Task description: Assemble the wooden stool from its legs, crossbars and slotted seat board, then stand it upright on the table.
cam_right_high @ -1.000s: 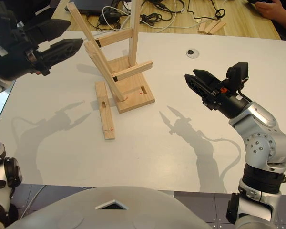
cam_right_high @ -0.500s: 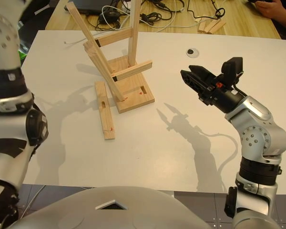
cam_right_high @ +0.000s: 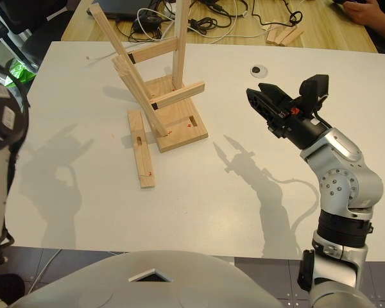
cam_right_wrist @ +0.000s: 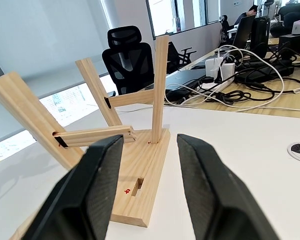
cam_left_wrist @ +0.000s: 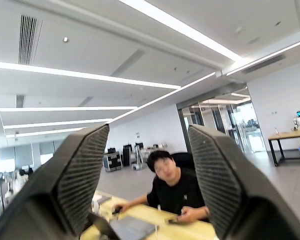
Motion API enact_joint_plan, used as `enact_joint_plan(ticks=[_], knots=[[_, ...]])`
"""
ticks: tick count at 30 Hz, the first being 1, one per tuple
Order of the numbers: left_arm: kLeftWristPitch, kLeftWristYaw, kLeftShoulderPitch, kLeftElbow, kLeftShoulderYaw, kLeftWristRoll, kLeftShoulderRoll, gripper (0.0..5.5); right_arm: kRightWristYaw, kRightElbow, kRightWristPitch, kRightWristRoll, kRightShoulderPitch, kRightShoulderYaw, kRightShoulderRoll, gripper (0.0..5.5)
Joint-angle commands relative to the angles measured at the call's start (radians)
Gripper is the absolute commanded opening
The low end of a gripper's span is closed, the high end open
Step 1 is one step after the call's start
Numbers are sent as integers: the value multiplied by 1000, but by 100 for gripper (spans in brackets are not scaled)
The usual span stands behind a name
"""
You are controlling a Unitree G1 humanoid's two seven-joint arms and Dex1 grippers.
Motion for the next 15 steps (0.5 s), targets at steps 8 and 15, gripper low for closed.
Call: enact_joint_plan(ticks=[8,15], knots=[[114,23,943,-570,-468,165,55,292,6,3,16,-6,-3,-3,-20,197],[87,71,874,-579,-352,160,2,292,3,-4,20,0,5,-11,-17,197]])
